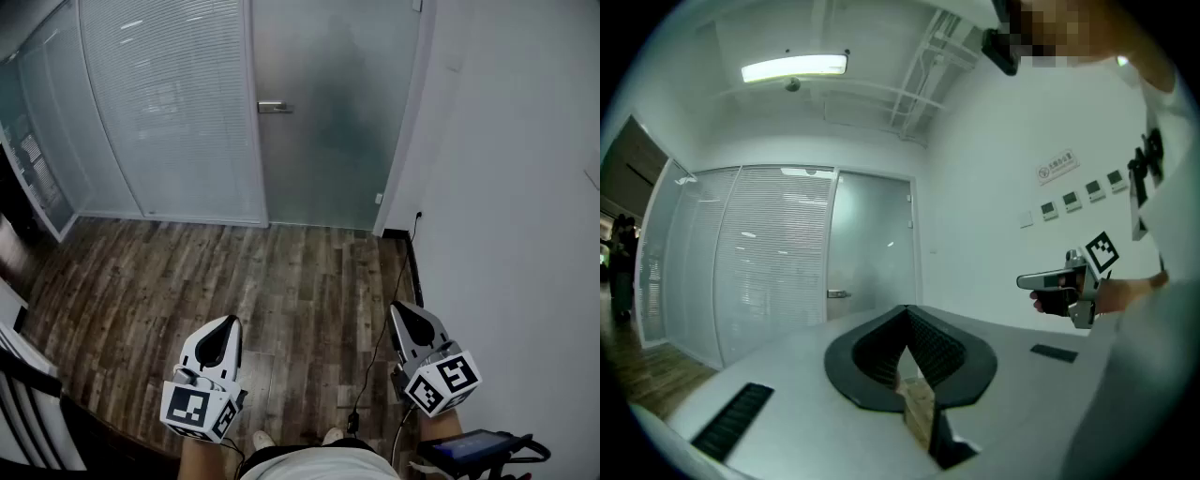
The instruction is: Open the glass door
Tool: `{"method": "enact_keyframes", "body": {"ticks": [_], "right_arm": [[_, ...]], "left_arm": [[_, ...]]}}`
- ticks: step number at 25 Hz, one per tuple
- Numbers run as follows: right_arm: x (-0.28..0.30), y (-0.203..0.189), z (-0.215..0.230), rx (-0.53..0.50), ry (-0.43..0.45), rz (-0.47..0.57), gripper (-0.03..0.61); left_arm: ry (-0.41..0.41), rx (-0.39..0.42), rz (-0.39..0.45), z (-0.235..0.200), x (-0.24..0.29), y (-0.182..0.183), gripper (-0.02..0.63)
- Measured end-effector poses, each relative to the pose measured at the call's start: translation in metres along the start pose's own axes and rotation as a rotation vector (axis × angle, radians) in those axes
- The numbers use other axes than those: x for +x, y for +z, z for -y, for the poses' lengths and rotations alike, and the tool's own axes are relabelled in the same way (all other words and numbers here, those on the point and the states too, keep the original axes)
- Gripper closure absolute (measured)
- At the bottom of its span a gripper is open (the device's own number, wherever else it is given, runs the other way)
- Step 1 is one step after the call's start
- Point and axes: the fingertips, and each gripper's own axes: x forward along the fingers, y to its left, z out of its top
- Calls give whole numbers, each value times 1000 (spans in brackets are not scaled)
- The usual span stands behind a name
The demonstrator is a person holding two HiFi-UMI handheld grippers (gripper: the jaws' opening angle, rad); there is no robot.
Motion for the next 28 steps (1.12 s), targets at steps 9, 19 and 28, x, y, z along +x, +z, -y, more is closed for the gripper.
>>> {"method": "enact_keyframes", "body": {"ticks": [9, 19, 28], "right_arm": [[-22, -25, 17, 12, 24, -24, 577], [-26, -47, 13, 24, 33, -32, 577], [35, -28, 93, 15, 28, -58, 577]], "left_arm": [[9, -23, -19, 28, 2, -22, 614], [-15, -18, -30, 32, -3, -37, 614], [-36, -26, -14, 29, 107, -12, 614]]}}
